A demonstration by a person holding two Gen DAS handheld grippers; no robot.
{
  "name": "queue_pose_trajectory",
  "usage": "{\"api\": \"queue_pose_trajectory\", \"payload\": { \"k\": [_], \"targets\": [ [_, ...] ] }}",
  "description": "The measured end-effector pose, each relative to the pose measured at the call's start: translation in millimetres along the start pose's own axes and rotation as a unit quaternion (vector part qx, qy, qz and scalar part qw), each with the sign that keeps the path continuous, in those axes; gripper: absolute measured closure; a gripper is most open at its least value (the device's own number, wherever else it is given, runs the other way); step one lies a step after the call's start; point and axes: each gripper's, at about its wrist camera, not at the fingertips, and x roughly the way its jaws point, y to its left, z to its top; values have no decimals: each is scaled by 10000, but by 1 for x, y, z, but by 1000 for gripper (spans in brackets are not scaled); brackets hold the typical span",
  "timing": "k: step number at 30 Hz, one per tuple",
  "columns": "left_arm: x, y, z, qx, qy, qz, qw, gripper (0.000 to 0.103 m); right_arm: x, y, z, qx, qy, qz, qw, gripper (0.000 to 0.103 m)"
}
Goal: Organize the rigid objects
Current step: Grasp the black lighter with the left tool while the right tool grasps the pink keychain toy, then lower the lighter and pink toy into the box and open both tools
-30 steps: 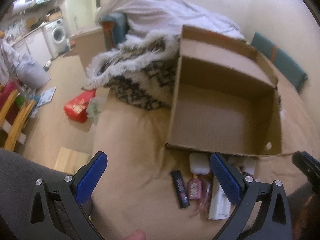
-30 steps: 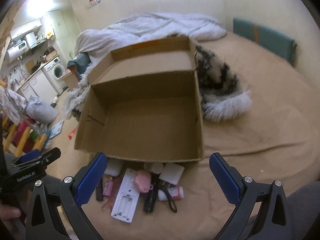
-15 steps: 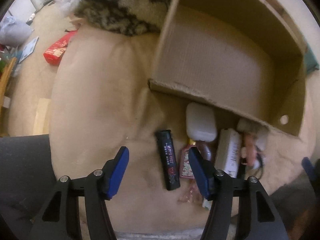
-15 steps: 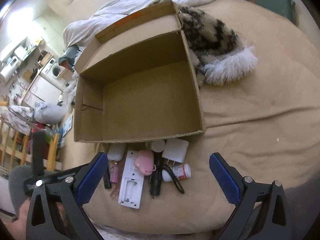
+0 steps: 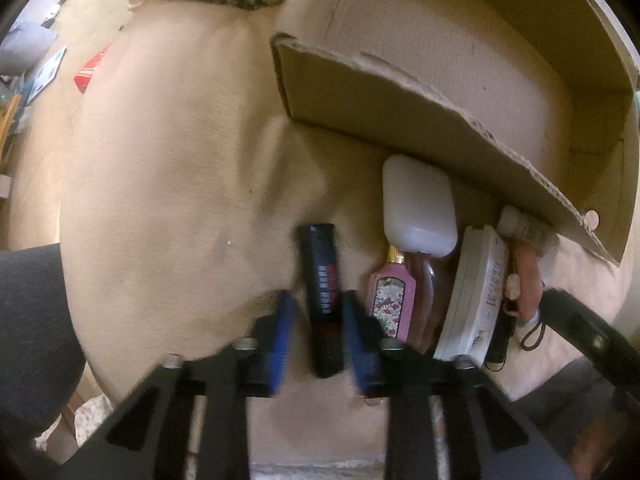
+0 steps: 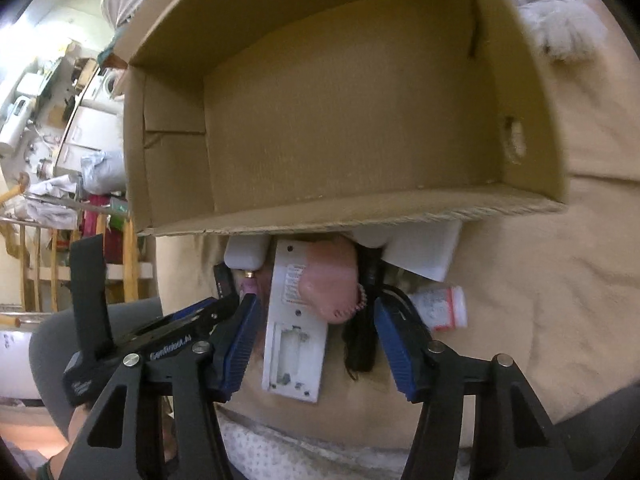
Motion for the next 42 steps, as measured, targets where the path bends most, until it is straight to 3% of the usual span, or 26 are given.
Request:
{"api": "queue_pose_trajectory", "payload": {
  "k": [3, 5, 7, 8, 9, 10, 21, 30, 34, 42],
  "targets": [
    [-1, -2, 5, -24, -6, -5, 10000, 87, 12, 9, 2, -203, -8, -202, 9996, 41],
    [-1, -2, 8, 4, -40, -4, 10000, 87, 20, 12, 3, -297, 28, -397, 9988, 47],
    [-5, -4, 7, 26, -120, 37, 9999, 88, 25, 12, 2, -366, -47, -762, 9964, 53],
    [-5, -4, 8, 18, -125, 45, 9999, 88, 27, 10, 2, -372, -48, -825, 9959, 58],
    [-8, -5, 8, 3, -129, 60, 9999, 88, 26, 8, 2, -344, -88, -816, 9960, 69],
    [-8, -6, 7, -5, -138, 67, 9999, 88, 25, 8, 2, -336, -114, -776, 9964, 71],
    [-27, -9, -10, 42, -350, 91, 9993, 88, -4, 22, -14, -662, -551, -701, 9938, 72],
    [-47, -13, -28, 100, -627, 411, 9971, 88, -43, 29, -28, -900, -1012, -678, 9885, 72],
    [-76, -14, -31, 133, -899, 427, 9949, 88, -63, 35, -31, -948, -1219, -514, 9867, 72],
    [-155, -29, -26, 262, -1660, 94, 9857, 88, -112, 50, -28, -1108, -1674, -154, 9795, 72]
  ]
}}
